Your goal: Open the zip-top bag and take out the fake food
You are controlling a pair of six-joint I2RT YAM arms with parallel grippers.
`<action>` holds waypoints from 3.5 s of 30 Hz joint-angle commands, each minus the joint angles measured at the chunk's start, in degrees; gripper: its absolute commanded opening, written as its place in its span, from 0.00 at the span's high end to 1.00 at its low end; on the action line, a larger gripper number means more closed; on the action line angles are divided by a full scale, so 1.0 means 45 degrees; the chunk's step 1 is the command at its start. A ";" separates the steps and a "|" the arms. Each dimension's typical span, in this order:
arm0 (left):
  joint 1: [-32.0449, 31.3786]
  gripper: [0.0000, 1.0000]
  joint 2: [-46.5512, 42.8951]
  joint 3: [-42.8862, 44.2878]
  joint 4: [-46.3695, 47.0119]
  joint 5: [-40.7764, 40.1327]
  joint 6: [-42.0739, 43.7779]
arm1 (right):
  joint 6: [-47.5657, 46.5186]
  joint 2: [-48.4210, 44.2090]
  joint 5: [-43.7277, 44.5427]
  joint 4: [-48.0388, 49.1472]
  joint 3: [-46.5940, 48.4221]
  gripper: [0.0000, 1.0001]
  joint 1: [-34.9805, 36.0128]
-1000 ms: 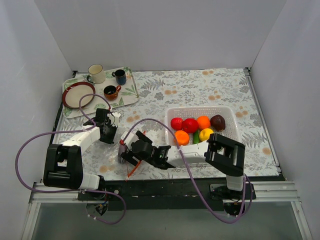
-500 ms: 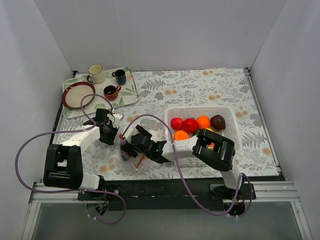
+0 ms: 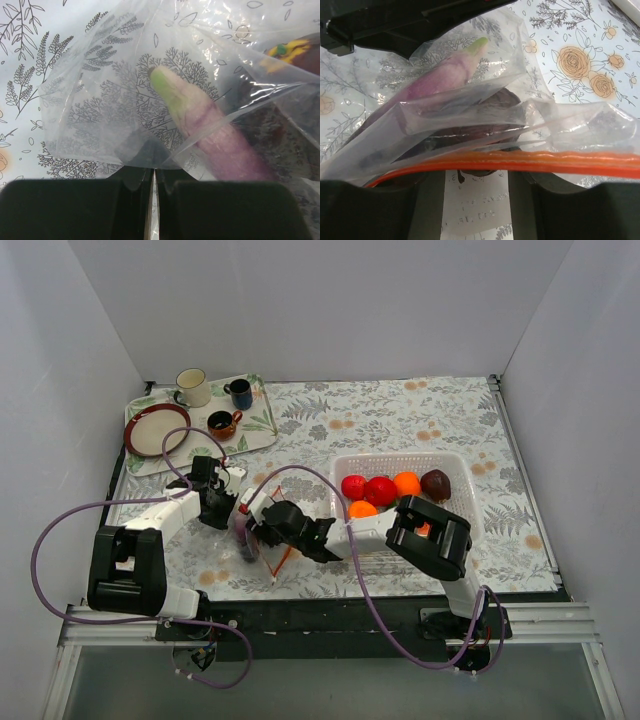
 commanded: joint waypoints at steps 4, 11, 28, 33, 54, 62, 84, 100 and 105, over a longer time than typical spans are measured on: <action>-0.0039 1.00 0.0106 -0.0149 -0.0207 0.0030 -0.0007 | 0.0789 -0.1844 -0.0888 0.0896 -0.1648 0.76 0.0037; -0.0039 1.00 0.0399 0.0006 0.0047 -0.0167 -0.0182 | 0.1881 -0.4580 -0.1026 0.1014 -0.4558 0.82 0.0153; -0.0039 1.00 0.0399 -0.0052 0.0126 -0.0206 -0.0358 | 0.2389 -1.3663 0.4452 -0.3416 -0.7729 0.99 0.0096; -0.0039 1.00 0.0263 0.0026 -0.0011 -0.0089 -0.0417 | 0.3423 -1.3062 0.7174 -0.6167 -0.7338 0.97 -0.0956; -0.0039 1.00 0.0321 -0.0052 0.0184 -0.0128 -0.0437 | 0.1160 -0.6857 0.3470 -0.3910 -0.2768 0.07 0.0407; -0.0039 1.00 0.0302 0.0007 0.0223 -0.0225 -0.0300 | 0.1199 -0.4507 0.2080 -0.2521 -0.2202 0.33 0.0466; -0.0039 1.00 0.0361 -0.0169 0.0340 -0.0226 -0.0280 | 0.0945 -0.3160 0.1986 -0.2287 -0.1576 0.94 0.1619; -0.0039 1.00 0.0263 -0.0188 0.0262 -0.0265 -0.0280 | 0.1590 -0.2298 -0.1005 -0.1017 -0.1107 0.01 0.1599; -0.0039 1.00 0.0282 -0.0208 0.0321 -0.0187 -0.0300 | 0.1667 -0.2241 -0.1318 -0.1037 -0.0932 0.01 0.1619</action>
